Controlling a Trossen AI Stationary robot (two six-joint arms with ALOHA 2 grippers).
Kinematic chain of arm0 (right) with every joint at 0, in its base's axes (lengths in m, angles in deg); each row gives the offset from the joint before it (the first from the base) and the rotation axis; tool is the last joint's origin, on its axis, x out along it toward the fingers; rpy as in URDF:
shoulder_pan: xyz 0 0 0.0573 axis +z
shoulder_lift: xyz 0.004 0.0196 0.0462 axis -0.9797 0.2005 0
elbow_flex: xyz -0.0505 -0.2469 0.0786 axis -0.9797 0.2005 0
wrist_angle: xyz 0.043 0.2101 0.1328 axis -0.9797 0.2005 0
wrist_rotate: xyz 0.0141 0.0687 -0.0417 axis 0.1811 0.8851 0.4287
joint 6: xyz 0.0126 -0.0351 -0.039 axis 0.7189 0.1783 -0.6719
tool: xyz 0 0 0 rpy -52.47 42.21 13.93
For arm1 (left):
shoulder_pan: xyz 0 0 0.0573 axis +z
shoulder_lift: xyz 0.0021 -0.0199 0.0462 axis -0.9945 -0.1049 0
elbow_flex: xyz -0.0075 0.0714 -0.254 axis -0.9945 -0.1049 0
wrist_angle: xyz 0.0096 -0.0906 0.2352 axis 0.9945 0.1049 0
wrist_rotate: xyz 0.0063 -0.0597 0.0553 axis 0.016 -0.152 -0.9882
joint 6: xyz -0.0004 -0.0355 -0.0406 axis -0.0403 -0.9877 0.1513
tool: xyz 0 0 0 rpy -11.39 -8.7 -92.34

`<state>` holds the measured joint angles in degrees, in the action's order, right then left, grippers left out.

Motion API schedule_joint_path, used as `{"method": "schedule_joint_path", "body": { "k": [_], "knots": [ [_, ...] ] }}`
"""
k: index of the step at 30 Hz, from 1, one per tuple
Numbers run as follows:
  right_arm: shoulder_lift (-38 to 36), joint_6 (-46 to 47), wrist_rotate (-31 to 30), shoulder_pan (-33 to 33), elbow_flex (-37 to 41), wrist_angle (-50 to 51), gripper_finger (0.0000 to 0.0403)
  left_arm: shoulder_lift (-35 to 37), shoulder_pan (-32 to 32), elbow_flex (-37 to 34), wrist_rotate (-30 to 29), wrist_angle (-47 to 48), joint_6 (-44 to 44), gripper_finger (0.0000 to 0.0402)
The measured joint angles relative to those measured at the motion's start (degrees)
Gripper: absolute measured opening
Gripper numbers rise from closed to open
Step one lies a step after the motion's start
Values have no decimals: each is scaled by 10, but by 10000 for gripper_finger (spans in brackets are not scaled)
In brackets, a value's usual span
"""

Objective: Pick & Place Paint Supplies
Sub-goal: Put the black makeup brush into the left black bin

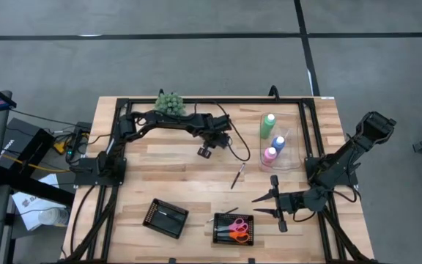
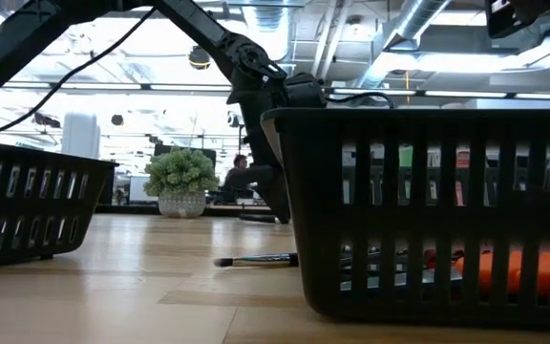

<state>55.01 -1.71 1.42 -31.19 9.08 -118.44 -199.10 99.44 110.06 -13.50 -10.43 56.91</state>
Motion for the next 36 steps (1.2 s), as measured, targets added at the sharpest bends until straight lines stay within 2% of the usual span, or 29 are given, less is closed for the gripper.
{"method": "schedule_joint_path", "body": {
  "k": [4,9,11,15,18,20,23,26,32,36],
  "knots": [
    [0,2,0,0,0,0,109,20,-9,0,-10,2,-25,2],
    [0,7,1,0,0,0,109,60,-22,0,-7,24,-58,5],
    [0,7,2,0,0,1,109,84,-27,-5,14,25,-71,5],
    [0,11,2,1,0,2,109,137,-32,-54,86,25,-72,3],
    [0,11,2,1,0,2,109,169,-32,-110,79,28,-68,1],
    [0,11,2,2,0,2,109,187,-28,-150,50,18,-62,6],
    [0,11,2,2,0,1,109,197,-20,-206,9,-33,-58,33],
    [0,10,2,2,0,-1,109,190,-11,-233,-13,-77,-52,77],
    [0,8,2,-1,0,-4,109,152,9,-208,-10,-112,-59,173],
    [0,6,2,-1,0,-4,109,123,11,-189,-4,-108,-51,213]
  ]
}}
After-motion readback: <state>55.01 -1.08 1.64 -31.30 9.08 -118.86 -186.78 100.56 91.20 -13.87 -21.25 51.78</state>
